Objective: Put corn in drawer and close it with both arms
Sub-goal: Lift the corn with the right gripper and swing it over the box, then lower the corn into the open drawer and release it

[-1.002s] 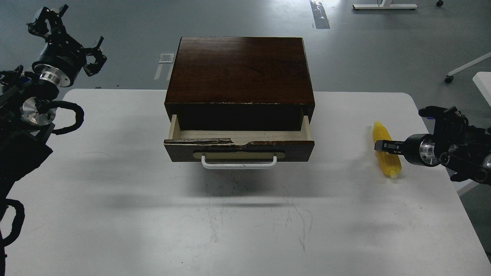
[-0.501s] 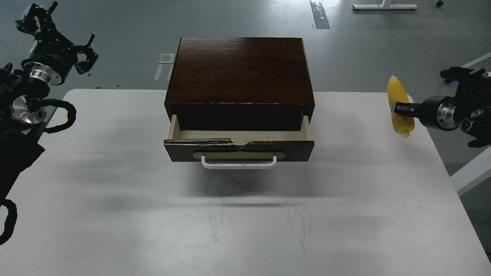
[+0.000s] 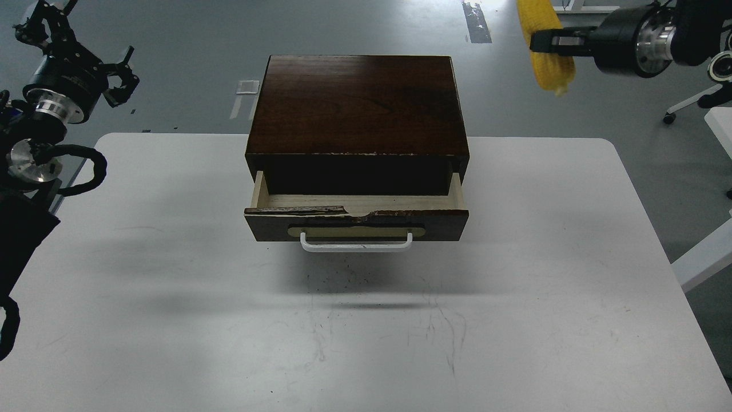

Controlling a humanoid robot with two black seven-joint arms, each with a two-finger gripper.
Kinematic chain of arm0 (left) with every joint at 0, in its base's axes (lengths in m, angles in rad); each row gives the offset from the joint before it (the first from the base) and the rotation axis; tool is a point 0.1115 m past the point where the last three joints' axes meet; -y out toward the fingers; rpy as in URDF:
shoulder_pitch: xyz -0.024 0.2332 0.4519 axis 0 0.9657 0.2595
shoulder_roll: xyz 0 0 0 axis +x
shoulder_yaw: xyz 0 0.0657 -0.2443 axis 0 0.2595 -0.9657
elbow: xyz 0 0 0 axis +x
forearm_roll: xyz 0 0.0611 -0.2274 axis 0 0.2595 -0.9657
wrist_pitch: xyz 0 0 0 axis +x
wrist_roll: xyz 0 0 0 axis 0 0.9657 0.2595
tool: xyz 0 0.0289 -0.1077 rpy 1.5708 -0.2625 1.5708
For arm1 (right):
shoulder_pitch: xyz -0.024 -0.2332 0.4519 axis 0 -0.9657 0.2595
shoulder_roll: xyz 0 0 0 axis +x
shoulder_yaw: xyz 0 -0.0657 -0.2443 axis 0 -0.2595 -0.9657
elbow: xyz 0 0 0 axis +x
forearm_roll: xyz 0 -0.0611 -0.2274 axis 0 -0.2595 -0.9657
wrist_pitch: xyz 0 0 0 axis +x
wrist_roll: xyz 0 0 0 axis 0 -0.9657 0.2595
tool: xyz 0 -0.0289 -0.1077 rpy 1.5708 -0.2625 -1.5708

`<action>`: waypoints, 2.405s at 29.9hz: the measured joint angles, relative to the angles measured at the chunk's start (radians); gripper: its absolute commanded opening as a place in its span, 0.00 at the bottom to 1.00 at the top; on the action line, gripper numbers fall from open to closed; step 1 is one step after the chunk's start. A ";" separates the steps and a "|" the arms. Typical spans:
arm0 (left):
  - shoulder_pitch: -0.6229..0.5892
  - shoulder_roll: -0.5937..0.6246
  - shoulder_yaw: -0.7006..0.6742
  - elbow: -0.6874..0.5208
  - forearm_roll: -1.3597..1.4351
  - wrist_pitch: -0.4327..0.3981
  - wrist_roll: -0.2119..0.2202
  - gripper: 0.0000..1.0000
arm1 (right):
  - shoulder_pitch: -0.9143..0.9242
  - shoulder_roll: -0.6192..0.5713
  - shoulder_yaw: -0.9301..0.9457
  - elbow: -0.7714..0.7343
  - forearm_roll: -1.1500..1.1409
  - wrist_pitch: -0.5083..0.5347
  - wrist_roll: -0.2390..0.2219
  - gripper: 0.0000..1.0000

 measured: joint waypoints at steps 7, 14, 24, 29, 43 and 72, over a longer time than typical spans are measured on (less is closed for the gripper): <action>0.000 0.004 0.000 -0.001 0.000 0.000 0.002 0.98 | 0.150 0.148 -0.001 0.012 -0.076 0.037 0.035 0.11; 0.000 0.006 0.000 0.000 -0.002 0.000 0.001 0.98 | 0.169 0.325 -0.002 -0.002 -0.372 0.039 0.126 0.11; 0.000 0.019 -0.002 -0.001 -0.003 0.000 -0.001 0.98 | 0.160 0.440 -0.016 0.040 -0.710 0.038 0.267 0.11; 0.000 0.036 -0.002 -0.001 -0.003 0.000 -0.002 0.98 | 0.122 0.448 -0.032 0.106 -0.838 0.032 0.274 0.11; 0.000 0.065 -0.002 -0.002 -0.003 0.000 -0.002 0.98 | 0.006 0.462 -0.037 0.114 -1.021 0.021 0.281 0.34; 0.001 0.104 0.000 -0.036 -0.001 0.000 0.006 0.98 | -0.012 0.363 0.135 0.090 -0.769 0.016 0.278 0.99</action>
